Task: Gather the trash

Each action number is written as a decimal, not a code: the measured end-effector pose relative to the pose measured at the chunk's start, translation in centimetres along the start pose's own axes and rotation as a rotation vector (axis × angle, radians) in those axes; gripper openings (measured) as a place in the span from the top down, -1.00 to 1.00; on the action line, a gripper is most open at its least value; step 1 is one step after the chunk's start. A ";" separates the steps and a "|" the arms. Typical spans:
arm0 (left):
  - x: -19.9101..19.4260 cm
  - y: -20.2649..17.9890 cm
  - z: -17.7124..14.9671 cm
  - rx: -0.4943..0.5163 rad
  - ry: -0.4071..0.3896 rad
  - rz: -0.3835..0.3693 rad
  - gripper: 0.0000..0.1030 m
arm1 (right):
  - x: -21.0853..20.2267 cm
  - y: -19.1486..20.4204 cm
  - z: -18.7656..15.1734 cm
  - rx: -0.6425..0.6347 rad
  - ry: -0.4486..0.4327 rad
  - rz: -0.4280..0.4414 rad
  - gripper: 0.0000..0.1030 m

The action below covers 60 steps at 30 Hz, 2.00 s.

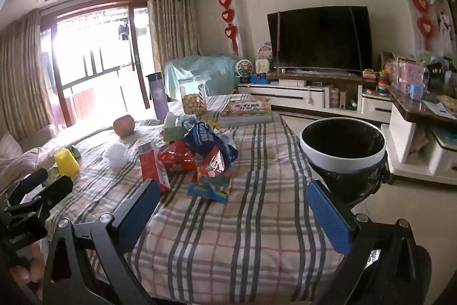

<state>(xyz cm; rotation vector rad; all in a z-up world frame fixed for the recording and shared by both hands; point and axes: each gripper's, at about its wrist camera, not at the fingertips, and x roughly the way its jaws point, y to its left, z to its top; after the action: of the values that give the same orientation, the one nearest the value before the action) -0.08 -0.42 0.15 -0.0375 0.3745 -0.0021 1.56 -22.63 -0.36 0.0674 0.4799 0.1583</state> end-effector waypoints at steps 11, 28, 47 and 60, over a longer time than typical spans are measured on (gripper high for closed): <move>-0.5 0.4 -0.5 -0.005 -0.017 0.001 -0.99 | 0.2 -0.5 0.0 0.007 -0.003 0.004 -1.00; -0.4 0.5 -0.5 -0.005 -0.018 0.005 -0.99 | 0.2 -0.2 0.0 0.015 0.000 0.022 -1.00; -0.2 0.4 -0.6 0.001 -0.012 0.007 -0.99 | 0.3 -0.4 -0.2 0.029 0.000 0.042 -1.00; 0.3 0.2 -1.0 0.007 0.000 0.006 -0.99 | 0.7 -0.4 -0.5 0.047 0.012 0.060 -1.00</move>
<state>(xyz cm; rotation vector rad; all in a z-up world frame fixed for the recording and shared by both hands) -0.21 -0.27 -0.89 -0.0292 0.3745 0.0028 1.98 -22.95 -1.17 0.1270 0.4937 0.2064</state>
